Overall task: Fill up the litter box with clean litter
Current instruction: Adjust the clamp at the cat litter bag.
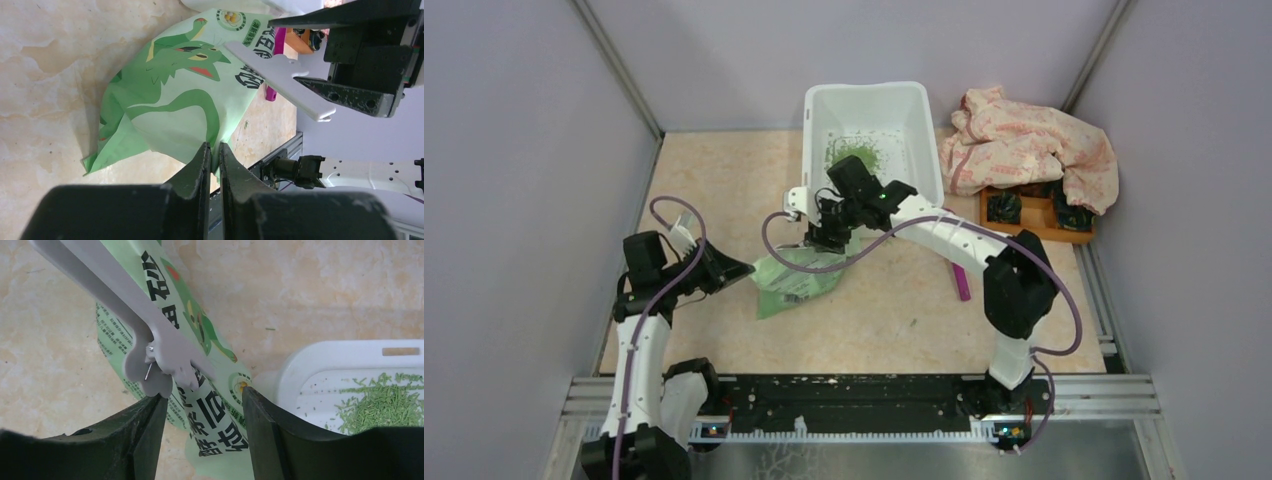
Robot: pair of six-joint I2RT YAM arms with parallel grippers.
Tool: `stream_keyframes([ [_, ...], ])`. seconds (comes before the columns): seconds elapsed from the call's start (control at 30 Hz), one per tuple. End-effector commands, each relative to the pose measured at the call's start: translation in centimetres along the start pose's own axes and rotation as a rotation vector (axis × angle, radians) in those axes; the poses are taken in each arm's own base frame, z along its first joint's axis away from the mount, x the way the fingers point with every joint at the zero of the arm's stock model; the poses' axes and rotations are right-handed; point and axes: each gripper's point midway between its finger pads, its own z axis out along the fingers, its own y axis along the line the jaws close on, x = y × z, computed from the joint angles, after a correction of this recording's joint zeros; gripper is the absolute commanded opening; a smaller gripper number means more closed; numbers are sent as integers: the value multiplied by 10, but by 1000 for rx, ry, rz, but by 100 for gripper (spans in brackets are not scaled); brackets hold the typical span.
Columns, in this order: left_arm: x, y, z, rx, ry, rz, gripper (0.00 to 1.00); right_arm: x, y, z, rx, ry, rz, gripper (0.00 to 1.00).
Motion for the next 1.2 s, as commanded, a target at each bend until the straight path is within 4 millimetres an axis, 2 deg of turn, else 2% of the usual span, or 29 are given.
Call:
stream_keyframes([
  [0.0,-1,-17,-10,38,2,36,14,-12,-14,2,25,-11,-49,56],
  [0.13,-2,-20,-11,42,1,44,13,-2,-14,9,20,15,-53,64],
  [0.27,-5,-22,-12,44,1,48,13,5,-14,16,13,23,-51,61],
  [0.4,-7,-22,-11,41,0,51,13,10,-15,20,6,39,-34,27],
  [0.53,-9,-22,-11,39,-5,54,13,9,-13,11,21,46,-9,1],
  [0.7,-20,-24,-6,61,-23,58,13,6,1,-21,85,24,55,0],
  [0.9,-43,-33,9,123,-37,24,8,4,17,-73,235,-14,188,0],
  [0.97,-52,-37,17,120,-43,35,8,11,20,-86,288,9,257,0],
  [1.07,-61,-46,32,110,-44,61,13,33,25,-97,362,96,391,0],
  [1.17,-63,-58,45,108,-38,82,17,45,41,-101,367,130,509,0],
])
